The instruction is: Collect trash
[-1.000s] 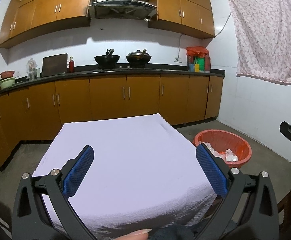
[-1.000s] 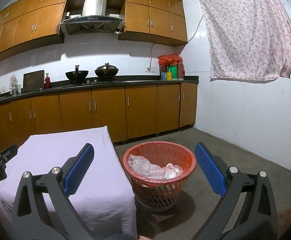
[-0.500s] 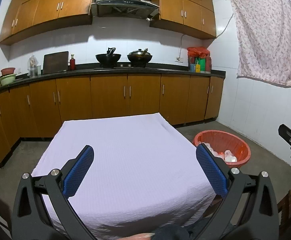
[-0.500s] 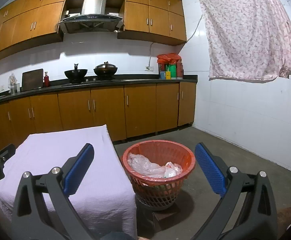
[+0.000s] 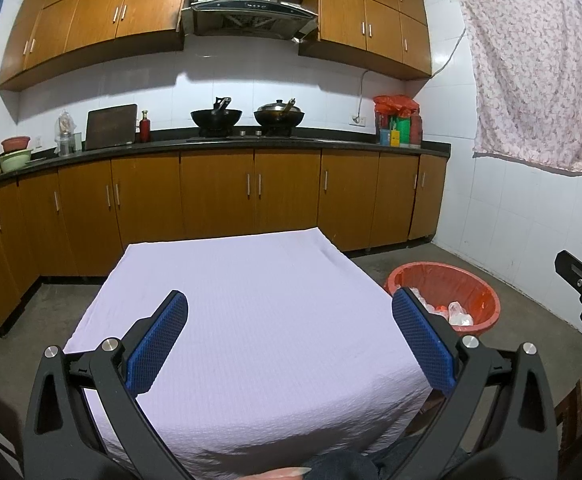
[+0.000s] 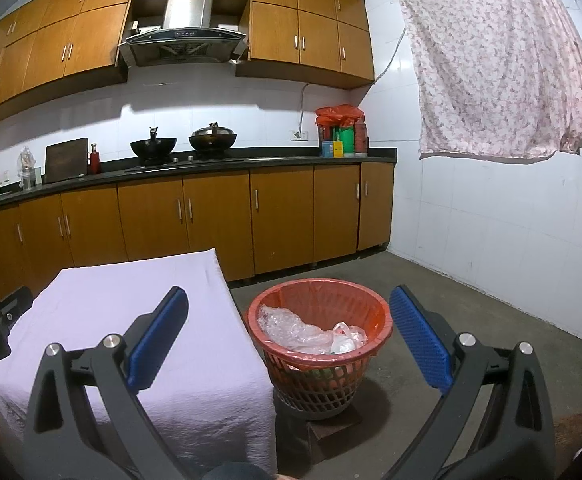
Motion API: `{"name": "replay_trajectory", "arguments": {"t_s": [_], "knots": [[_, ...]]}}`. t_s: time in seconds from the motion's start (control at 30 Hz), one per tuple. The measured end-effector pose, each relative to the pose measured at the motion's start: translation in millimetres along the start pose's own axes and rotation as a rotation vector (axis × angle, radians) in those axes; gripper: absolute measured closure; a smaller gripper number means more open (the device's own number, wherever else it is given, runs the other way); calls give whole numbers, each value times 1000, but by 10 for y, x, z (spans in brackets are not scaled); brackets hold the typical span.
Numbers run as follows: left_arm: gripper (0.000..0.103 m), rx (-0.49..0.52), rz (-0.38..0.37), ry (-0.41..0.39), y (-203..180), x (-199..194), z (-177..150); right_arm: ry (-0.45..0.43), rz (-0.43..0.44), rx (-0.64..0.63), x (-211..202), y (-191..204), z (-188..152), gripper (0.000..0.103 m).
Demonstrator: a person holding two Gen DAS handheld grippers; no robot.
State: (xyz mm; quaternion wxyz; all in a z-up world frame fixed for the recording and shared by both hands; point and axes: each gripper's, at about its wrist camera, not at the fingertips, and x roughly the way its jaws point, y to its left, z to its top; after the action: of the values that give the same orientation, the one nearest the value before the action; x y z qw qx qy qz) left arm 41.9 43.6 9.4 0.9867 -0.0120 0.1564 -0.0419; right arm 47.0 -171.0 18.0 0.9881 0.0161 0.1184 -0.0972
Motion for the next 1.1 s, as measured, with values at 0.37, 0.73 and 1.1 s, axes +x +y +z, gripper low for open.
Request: {"name": "replay_trajectory", "arguments": {"t_s": [0.37,0.73,1.1], "knots": [[2,-3,6,-1,25,2,7,8,3,6,26,2,13,4],[2,-10,19,-1,94,-41,41,8,7,9,49,-5,17,4],[2,-8,22,-2,105,-45,51,8,8,9,51,-8,16,4]]}}
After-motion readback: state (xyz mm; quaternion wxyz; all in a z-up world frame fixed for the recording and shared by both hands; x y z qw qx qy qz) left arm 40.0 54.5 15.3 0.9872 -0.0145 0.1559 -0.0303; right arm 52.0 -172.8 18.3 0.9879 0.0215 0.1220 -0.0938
